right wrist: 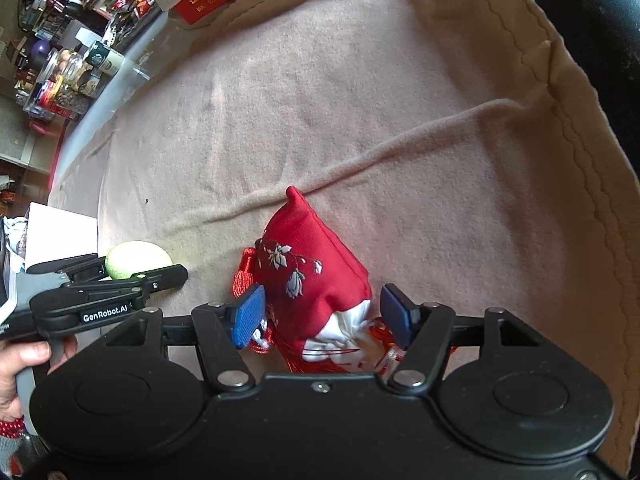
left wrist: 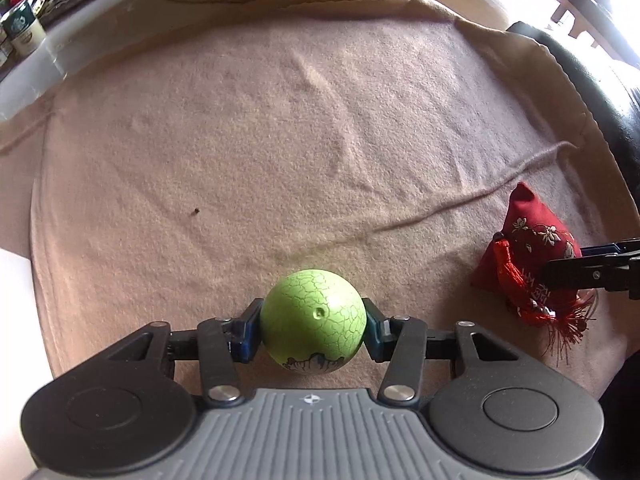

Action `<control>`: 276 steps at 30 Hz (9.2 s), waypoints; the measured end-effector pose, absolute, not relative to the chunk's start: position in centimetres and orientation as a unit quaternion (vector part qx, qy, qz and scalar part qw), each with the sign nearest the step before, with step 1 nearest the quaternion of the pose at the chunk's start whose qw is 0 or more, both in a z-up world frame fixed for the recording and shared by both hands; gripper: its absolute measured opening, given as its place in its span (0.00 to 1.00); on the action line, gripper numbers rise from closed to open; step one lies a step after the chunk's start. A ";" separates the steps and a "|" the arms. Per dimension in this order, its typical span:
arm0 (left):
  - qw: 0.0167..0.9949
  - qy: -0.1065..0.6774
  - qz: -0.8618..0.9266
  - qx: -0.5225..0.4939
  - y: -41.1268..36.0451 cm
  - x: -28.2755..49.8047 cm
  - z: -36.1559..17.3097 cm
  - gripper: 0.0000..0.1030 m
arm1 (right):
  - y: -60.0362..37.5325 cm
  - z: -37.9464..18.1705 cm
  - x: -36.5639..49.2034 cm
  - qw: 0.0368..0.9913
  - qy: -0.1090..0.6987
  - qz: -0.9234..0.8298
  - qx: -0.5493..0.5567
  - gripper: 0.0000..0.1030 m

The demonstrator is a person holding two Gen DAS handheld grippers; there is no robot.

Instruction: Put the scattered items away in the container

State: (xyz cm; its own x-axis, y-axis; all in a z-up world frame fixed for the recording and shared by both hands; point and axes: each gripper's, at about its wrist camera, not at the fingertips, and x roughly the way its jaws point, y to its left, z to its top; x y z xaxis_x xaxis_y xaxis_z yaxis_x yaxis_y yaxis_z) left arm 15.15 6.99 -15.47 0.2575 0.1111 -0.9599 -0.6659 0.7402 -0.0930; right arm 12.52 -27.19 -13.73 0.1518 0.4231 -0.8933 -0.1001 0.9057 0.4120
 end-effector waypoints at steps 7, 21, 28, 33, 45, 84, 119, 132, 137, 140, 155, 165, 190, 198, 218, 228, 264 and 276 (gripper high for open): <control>0.726 0.575 0.256 -0.278 6.1 14.5 -15.2 0.49 | -26.2 -12.5 12.6 0.761 0.610 0.211 0.063 0.72; 0.701 0.618 0.257 -0.245 2.6 11.5 -14.0 0.49 | -21.8 -14.1 10.4 0.762 0.607 0.224 -0.027 0.46; 0.692 0.633 0.269 -0.217 0.7 8.3 -13.1 0.49 | -21.0 -13.1 8.1 0.756 0.609 0.240 -0.018 0.44; 0.691 0.636 0.277 -0.204 -0.5 5.7 -12.3 0.49 | -18.9 -11.9 5.9 0.763 0.589 0.264 -0.040 0.44; 0.686 0.633 0.291 -0.210 -1.8 1.5 -12.4 0.49 | -14.1 -14.6 4.1 0.751 0.593 0.258 -0.136 0.48; 0.672 0.619 0.346 -0.214 2.3 -11.6 -7.9 0.49 | -3.4 -5.7 -1.7 0.692 0.577 0.425 -0.082 0.42; 0.680 0.590 0.408 -0.150 11.2 -15.0 1.9 0.49 | 6.3 3.4 -0.3 0.707 0.507 0.489 -0.061 0.42; 0.665 0.594 0.432 -0.139 16.0 -15.1 0.8 0.49 | 9.0 3.2 3.2 0.727 0.506 0.462 -0.046 0.42; 0.663 0.595 0.433 -0.141 17.6 -14.5 -0.8 0.49 | 10.5 1.5 4.1 0.722 0.523 0.450 -0.047 0.42; 0.663 0.591 0.435 -0.145 18.5 -14.1 -1.4 0.49 | 11.6 0.5 4.2 0.717 0.531 0.448 -0.052 0.42; 0.645 0.584 0.468 -0.155 25.4 -13.6 -3.1 0.49 | 15.3 -2.8 4.3 0.702 0.548 0.447 -0.082 0.43; 0.645 0.571 0.466 -0.203 26.4 -14.2 -4.2 0.49 | 15.9 -3.3 4.6 0.700 0.548 0.450 -0.085 0.43; 0.646 0.574 0.465 -0.190 24.0 -14.7 -2.8 0.68 | 14.8 -1.7 4.7 0.714 0.535 0.445 -0.078 0.47; 0.650 0.562 0.471 -0.199 23.3 -15.3 -2.0 0.74 | 14.5 -1.4 4.0 0.715 0.532 0.445 -0.084 0.47; 0.683 0.527 0.468 -0.192 15.7 -14.1 1.5 0.99 | 9.3 1.2 0.5 0.740 0.495 0.444 -0.105 0.49; 0.678 0.521 0.473 -0.211 11.6 -15.1 1.8 0.99 | 4.6 2.6 -2.4 0.763 0.467 0.432 -0.113 0.53; 0.643 0.546 0.479 -0.244 8.8 -15.8 2.2 0.99 | 2.1 3.2 -4.4 0.781 0.441 0.428 -0.113 0.53; 0.634 0.558 0.470 -0.259 9.3 -15.4 1.3 0.99 | 2.1 3.4 -3.9 0.785 0.436 0.426 -0.112 0.53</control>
State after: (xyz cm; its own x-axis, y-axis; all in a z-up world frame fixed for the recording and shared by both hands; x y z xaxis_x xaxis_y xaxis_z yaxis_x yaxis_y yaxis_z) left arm -15.41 9.28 1.34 -0.0630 0.3067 -0.9497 -0.8839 0.4247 0.1958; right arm -3.87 2.12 3.36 0.2576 0.5707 -0.7797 -0.7662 0.6123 0.1950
